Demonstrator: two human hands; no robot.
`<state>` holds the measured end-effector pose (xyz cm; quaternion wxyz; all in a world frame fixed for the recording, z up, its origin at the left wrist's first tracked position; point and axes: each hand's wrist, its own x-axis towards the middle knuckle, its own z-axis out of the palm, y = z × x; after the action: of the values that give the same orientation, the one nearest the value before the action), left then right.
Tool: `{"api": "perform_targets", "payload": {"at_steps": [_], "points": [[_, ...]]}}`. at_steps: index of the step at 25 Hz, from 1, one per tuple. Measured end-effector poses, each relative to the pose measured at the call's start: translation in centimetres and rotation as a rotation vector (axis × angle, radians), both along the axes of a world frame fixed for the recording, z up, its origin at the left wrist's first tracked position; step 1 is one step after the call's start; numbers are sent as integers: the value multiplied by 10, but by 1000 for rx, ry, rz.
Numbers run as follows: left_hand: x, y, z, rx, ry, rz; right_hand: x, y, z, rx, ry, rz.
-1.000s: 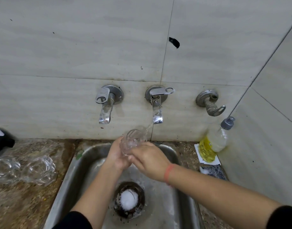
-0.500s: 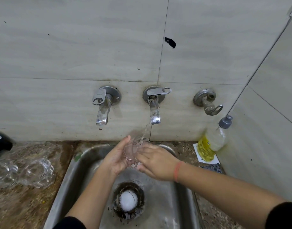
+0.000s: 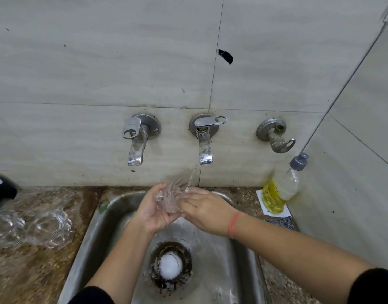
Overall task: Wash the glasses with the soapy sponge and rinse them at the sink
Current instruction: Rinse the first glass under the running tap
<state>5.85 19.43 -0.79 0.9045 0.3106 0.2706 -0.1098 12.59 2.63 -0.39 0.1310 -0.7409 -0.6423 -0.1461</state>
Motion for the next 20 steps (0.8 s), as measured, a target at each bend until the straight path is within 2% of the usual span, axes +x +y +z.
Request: {"api": "perform_targets", "payload": {"at_steps": [1,4,5,6,9,10,12,14,16,18,20], "points": [[1,-4,-1,-29,-40,42,-4,5,2,21,110,-79],[3,-12,-8,19,-153,193,-24,27,11,116,666,-333],[2,-12,-9,76,-163,187,-25,27,10,92,726,-338],[1,-11,-8,127,-153,155,-24,22,7,54,643,-279],[2,1,-8,209,-35,14,-4,-1,-6,-97,15,-26],[1,2,-6,184,7,-1,2,-4,-7,-98,-79,0],[-1,-4,-4,95,-11,31,-5,2,0,-77,4,-77],[-1,-15,-10,48,-87,109,-27,20,13,-38,247,-275],[0,-22,-17,41,-81,164,-36,28,15,-65,441,-395],[3,-23,-18,91,-44,133,-37,19,17,-130,380,-271],[4,-18,-17,137,8,49,-20,5,5,-187,81,-20]]}}
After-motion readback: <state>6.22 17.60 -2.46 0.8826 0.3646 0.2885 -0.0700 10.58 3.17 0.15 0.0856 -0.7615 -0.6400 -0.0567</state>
